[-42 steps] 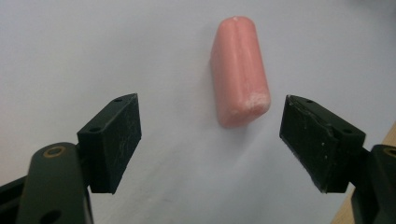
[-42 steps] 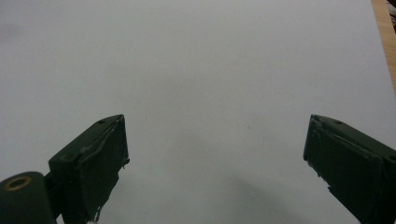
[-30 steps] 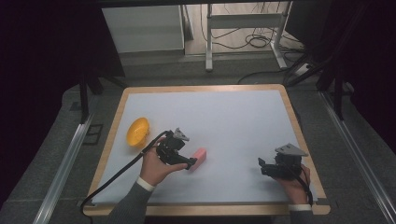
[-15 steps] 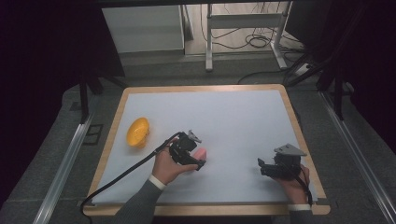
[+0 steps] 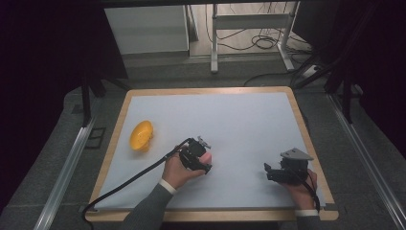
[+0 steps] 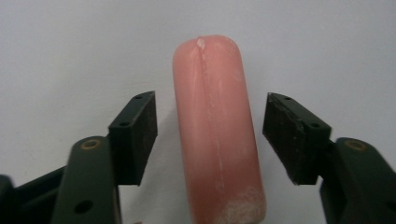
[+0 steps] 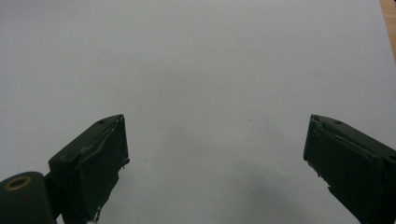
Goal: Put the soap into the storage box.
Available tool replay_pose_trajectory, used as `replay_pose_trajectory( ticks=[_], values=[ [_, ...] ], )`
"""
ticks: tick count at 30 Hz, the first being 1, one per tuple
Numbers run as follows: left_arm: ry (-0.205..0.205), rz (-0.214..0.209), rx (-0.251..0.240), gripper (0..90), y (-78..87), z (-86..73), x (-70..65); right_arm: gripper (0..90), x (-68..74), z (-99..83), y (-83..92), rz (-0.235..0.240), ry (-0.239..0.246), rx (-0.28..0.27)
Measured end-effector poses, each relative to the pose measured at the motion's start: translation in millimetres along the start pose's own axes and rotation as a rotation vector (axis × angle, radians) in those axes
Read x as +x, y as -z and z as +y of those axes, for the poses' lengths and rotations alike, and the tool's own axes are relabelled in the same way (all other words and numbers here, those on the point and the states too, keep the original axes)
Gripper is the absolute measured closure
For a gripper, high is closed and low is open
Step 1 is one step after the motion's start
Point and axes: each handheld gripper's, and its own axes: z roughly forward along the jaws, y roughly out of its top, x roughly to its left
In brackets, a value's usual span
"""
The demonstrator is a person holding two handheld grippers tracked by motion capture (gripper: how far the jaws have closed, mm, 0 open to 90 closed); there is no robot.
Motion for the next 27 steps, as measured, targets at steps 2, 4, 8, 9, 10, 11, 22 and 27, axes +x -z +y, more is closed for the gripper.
replay_pose_trajectory(
  ticks=[2, 4, 8, 9, 10, 11, 22, 27],
  values=[
    [-0.006, -0.002, 0.008, 41.3, -2.5, -0.2, 0.7, 6.2, -0.1, 0.0, -0.1, -0.001, 0.002, 0.002],
    [-0.007, -0.003, 0.017, 47.0, -5.2, -0.8, 1.4, 6.2, -0.3, -0.1, 0.0, -0.001, -0.001, 0.001],
    [-0.011, 0.001, 0.019, 55.8, -6.9, -1.8, 0.8, 6.2, 0.1, 0.1, 0.3, -0.001, 0.001, 0.000],
    [-0.010, 0.003, 0.016, 55.8, -6.9, -1.9, 0.3, 6.2, 0.1, 0.1, 0.3, -0.001, 0.001, 0.000],
    [-0.010, 0.003, 0.014, 57.1, -6.7, -2.0, 0.3, 6.2, 0.3, 0.2, 0.3, -0.001, 0.002, 0.000],
    [-0.008, 0.001, 0.011, 58.4, -6.3, -2.1, 0.7, 6.2, 0.5, 0.2, 0.2, 0.000, 0.002, 0.000],
    [0.013, -0.033, -0.052, 59.9, 19.5, -6.9, 15.3, 6.2, 0.6, 0.1, 0.5, -0.007, 0.005, -0.006],
    [0.025, -0.023, -0.104, 59.9, 38.1, -10.7, 21.1, 6.2, 1.7, 0.7, 1.0, -0.006, 0.011, -0.011]
  ],
)
